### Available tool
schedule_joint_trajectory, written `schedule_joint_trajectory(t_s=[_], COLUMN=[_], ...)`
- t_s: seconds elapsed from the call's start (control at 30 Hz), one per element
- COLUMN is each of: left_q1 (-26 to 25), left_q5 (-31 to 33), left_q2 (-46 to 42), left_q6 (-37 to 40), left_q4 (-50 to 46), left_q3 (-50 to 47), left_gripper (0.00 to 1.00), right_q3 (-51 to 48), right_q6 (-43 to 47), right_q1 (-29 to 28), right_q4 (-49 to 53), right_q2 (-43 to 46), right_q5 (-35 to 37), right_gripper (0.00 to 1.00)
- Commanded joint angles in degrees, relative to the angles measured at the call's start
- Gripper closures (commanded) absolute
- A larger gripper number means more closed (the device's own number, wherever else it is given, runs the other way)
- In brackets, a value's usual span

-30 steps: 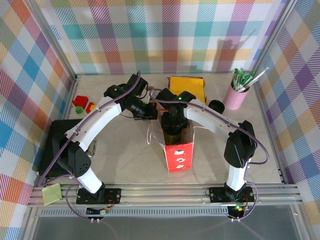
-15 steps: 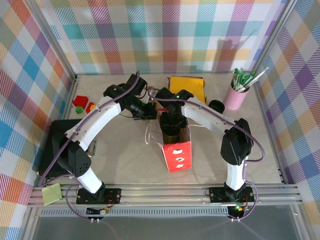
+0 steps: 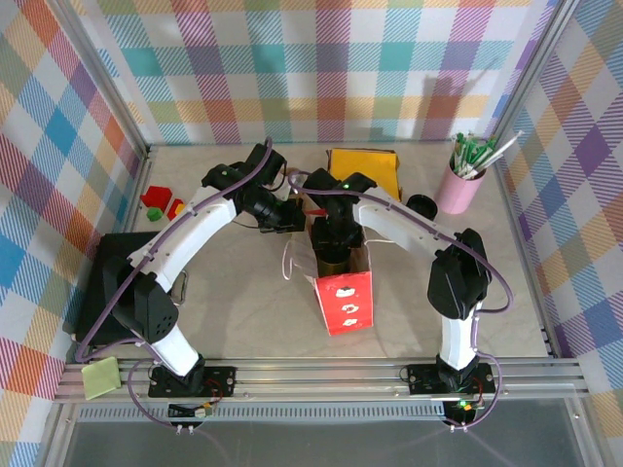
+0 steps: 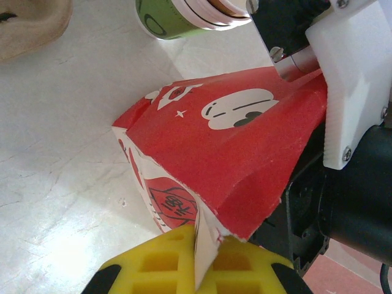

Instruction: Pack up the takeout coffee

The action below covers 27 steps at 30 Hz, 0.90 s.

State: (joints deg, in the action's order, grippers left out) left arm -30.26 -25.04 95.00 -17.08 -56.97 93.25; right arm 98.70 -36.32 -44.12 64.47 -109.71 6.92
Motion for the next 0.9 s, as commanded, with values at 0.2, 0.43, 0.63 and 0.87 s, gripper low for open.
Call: schedule_joint_trajectory(t_s=[0.2,0.43,0.63,0.87], left_q1=[0.38,0.41,0.38,0.29], left_q5=[0.25,0.21,0.60,1.31], left_q2=[2.02,2.05,1.72,1.37], left_q6=[0.19,0.19,0.12,0.17], left_q4=[-1.48,-1.10,-1.07,-1.54], left_q3=[0.61,1.07,0.97,1.25], left_gripper=[0.97,0.97,0.97,0.97], right_q3=[-1.61,7.98,11.88,14.74], right_q6=[1.78,2.39,2.10,1.62], right_q1=[0.00,0.09,0.09,0.09], right_q4=[2.41,6.96,9.20,10.23], right_q2=[-7.39,-6.79,-5.87,-4.58], right_q5=[-2.72,-1.39,-1.38,-1.21], right_gripper=[0.45,0.33,0.26,0.20])
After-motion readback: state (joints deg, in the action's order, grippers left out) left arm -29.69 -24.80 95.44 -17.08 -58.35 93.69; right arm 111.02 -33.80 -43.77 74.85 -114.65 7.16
